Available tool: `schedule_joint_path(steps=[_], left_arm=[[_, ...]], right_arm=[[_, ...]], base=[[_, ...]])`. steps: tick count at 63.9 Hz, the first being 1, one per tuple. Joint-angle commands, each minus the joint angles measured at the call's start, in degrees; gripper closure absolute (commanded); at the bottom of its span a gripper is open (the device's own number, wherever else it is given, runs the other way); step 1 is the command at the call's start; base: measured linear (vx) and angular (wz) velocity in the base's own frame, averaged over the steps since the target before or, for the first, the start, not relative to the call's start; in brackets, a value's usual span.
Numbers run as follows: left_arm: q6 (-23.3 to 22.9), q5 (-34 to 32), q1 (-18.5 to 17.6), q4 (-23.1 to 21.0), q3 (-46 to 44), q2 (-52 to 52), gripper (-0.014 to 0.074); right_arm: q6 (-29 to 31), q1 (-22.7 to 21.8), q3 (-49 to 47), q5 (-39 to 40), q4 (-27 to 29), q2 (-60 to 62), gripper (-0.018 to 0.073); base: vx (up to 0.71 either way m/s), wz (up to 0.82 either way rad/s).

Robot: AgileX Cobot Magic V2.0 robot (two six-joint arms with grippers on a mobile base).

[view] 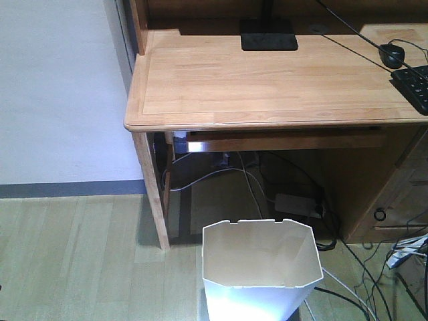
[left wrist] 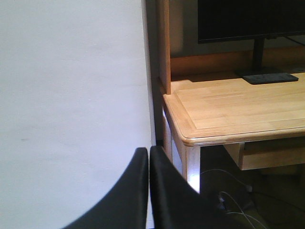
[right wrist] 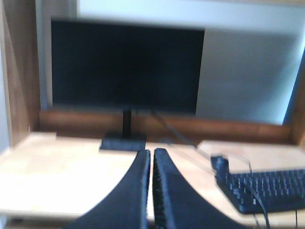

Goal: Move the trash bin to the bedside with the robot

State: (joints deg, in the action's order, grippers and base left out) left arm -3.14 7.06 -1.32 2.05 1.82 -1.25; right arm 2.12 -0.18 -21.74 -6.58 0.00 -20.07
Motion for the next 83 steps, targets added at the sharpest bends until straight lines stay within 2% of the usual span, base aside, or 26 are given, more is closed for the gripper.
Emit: schedule_joint_path(steps=[1,22,32,43,55,63,70,83], left_arm=[[-0.20,-4.17,-0.02,-0.12,-1.38,-0.26,0.0603],[-0.20,-4.17,-0.02,-0.12,-1.38,-0.26,0.0603],[-0.20,-4.17,-0.02,-0.12,-1.38,-0.26,0.0603],[-0.20,-4.17,-0.02,-0.12,-1.38,-0.26,0.0603],[-0.20,-4.17,-0.02,-0.12,-1.38,-0.26,0.0603],[-0.20,-4.17,-0.02,-0.12,-1.38,-0.26,0.0603],[-0.20,-4.17,-0.02,-0.12,-1.38,-0.26,0.0603],[-0.20,-4.17,-0.02,-0.12,-1.38,-0.26,0.0603]], right_arm=[[0.69,-0.08,-4.87,-0.28,0.42,-6.18,0.0568],[-0.23,-0.08,-4.76,-5.15,0.73,-14.42,0.0567],[-0.31,-0.08,-4.76,-6.06,0.73,-17.50,0.0529],[-0.31,-0.08,-4.76,-5.69,0.68,-20.26,0.0383],[-0.31,-0.08,-4.76,-5.69,0.68,-22.77,0.0127],[-0.31,-0.08,-4.76,-5.69,0.68,-24.25,-0.0006],[-0.11,-0.08,-4.76,-4.66,0.68,-24.99,-0.0051],[-0.13,-0.08,-7.78,-7.55,0.68,-30.62,-0.0017]], base=[[0.00,0.00],[0.00,0.00],[0.00,0.00],[0.00,0.00],[0.00,0.00],[0.00,0.00],[0.00,0.00],[0.00,0.00]])
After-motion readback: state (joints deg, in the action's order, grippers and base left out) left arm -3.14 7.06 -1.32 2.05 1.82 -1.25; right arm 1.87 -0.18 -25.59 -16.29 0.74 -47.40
